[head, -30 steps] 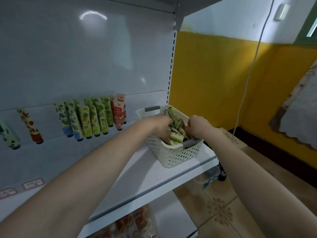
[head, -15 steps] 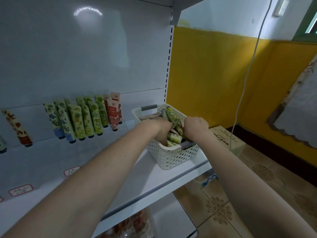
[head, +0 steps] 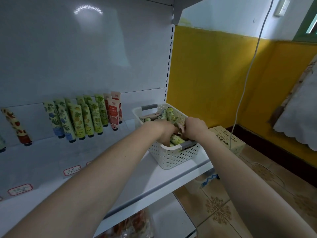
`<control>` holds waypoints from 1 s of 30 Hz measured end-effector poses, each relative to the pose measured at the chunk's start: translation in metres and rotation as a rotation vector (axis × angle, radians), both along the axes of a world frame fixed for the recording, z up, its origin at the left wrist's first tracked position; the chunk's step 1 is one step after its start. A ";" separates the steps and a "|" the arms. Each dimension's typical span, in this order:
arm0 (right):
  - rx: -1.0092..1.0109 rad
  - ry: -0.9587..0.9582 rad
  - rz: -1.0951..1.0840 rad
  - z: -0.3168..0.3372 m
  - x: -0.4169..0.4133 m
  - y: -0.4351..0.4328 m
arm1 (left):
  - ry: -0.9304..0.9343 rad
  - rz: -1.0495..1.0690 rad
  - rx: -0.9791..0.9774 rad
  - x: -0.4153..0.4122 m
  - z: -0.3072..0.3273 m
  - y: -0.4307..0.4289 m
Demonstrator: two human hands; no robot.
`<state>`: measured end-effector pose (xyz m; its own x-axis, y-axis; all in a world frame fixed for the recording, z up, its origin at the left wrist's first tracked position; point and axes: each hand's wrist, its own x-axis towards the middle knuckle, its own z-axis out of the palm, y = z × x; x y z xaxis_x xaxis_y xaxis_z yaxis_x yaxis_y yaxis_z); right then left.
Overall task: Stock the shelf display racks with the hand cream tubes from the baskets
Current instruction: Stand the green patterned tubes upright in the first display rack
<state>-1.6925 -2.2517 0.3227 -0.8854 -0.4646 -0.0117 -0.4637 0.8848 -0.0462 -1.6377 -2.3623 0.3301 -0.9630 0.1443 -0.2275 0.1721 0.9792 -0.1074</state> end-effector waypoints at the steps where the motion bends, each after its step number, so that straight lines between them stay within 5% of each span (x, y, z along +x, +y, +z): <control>1: -0.002 -0.005 -0.005 -0.001 -0.001 0.000 | -0.002 0.004 -0.029 -0.001 0.000 0.002; 11: -0.103 -0.003 -0.039 -0.004 -0.001 0.000 | 0.041 0.007 -0.041 0.003 0.006 0.004; 18: -0.513 -0.107 -0.092 -0.002 -0.002 0.008 | 0.247 0.033 0.067 0.013 0.014 -0.006; 25: -1.028 -0.148 -0.049 0.025 0.014 0.017 | 0.573 0.243 0.507 0.040 0.033 -0.029; 30: -1.331 -0.308 -0.021 0.051 0.044 0.007 | 0.727 0.320 1.023 0.087 0.041 -0.036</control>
